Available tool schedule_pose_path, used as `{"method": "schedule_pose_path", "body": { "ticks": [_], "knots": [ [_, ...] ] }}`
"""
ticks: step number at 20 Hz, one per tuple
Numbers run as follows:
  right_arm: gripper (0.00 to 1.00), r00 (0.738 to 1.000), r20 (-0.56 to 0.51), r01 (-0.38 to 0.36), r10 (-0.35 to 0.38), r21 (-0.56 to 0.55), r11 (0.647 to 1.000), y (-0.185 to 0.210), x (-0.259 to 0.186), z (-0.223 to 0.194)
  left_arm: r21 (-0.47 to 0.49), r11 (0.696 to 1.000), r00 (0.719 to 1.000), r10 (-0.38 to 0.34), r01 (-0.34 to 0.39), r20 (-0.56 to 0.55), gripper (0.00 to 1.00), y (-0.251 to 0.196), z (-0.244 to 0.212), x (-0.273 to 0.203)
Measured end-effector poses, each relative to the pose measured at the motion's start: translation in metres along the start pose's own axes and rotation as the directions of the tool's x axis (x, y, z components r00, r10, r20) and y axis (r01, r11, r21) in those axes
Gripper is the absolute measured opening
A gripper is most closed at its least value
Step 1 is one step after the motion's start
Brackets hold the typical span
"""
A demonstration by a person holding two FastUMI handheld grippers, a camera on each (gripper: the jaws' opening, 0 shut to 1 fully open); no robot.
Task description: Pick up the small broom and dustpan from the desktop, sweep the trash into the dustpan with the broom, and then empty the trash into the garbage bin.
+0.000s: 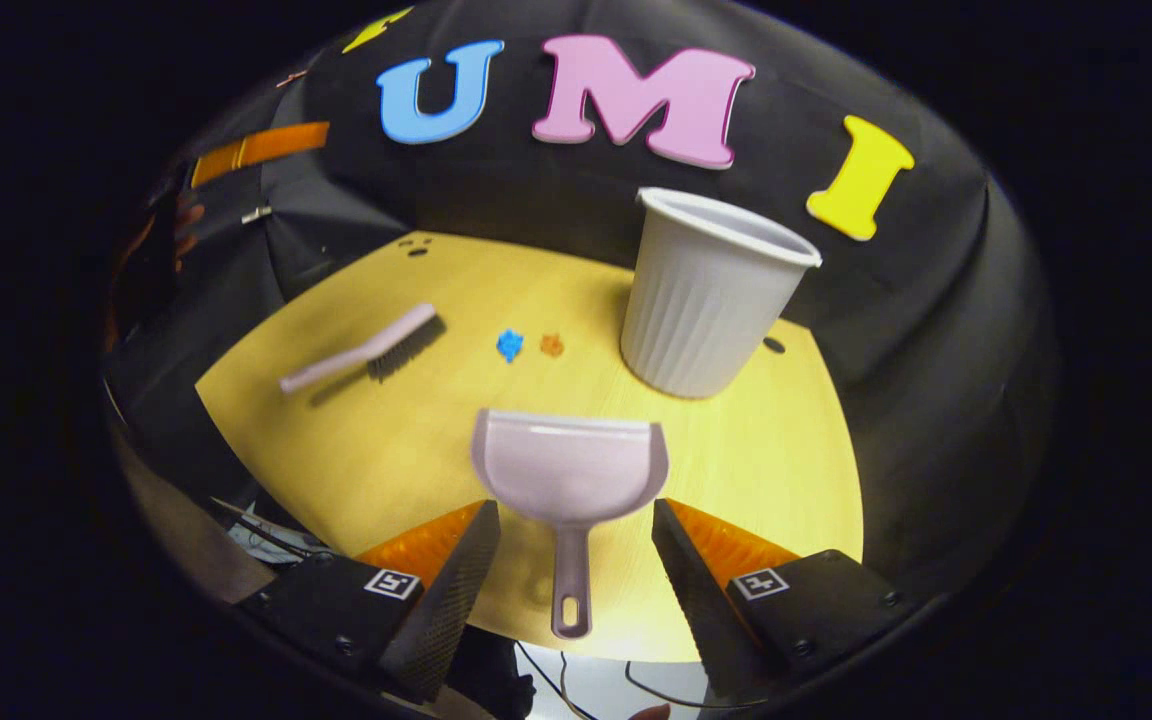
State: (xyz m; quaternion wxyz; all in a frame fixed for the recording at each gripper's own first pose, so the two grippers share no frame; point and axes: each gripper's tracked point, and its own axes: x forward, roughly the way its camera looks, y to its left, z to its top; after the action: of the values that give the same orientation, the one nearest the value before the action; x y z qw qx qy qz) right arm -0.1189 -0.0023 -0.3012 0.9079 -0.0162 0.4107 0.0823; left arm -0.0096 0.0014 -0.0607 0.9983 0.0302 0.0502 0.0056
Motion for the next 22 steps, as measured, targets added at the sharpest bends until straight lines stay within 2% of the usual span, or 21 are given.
{"method": "schedule_pose_path", "body": {
  "ticks": [3,6,8,13,17,19,20,22],
  "knots": [
    [0.96,0.991,-0.132,0.016,-0.014,0.014,1.000,-0.004,0.038,-0.044,-0.006,1.000,1.000,0.009,-0.010,-0.013,0.96,0.005,-0.004,-0.004],
    [0.94,0.970,-0.242,0.016,0.002,0.072,0.997,0.003,0.068,-0.070,0.002,1.000,0.999,0.025,-0.025,-0.030,0.96,0.011,-0.013,-0.007],
    [0.88,0.963,-0.271,0.023,0.003,0.090,0.996,0.003,0.079,-0.073,0.007,0.999,0.999,0.032,-0.032,-0.040,0.95,0.015,-0.014,-0.007],
    [0.86,0.943,-0.334,0.018,0.011,0.084,0.996,0.003,0.104,-0.075,0.018,0.999,0.997,0.046,-0.045,-0.067,0.96,0.022,-0.026,-0.009],
    [0.62,0.925,-0.376,0.000,0.057,0.152,0.988,0.012,0.109,-0.077,0.022,0.998,0.996,0.053,-0.051,-0.079,0.94,0.024,-0.033,-0.004],
    [0.36,0.919,-0.388,-0.009,0.071,0.160,0.987,0.016,0.110,-0.075,0.017,0.998,0.993,0.057,-0.056,-0.100,0.94,0.025,-0.042,0.000],
    [0.39,0.924,-0.375,-0.020,0.077,0.153,0.988,0.016,0.111,-0.072,0.015,0.998,0.992,0.057,-0.055,-0.115,0.94,0.025,-0.048,0.003],
    [0.39,0.930,-0.358,-0.027,0.083,0.160,0.987,0.017,0.115,-0.070,0.013,0.998,0.988,0.058,-0.057,-0.144,0.94,0.024,-0.061,0.010]
  ]
}}
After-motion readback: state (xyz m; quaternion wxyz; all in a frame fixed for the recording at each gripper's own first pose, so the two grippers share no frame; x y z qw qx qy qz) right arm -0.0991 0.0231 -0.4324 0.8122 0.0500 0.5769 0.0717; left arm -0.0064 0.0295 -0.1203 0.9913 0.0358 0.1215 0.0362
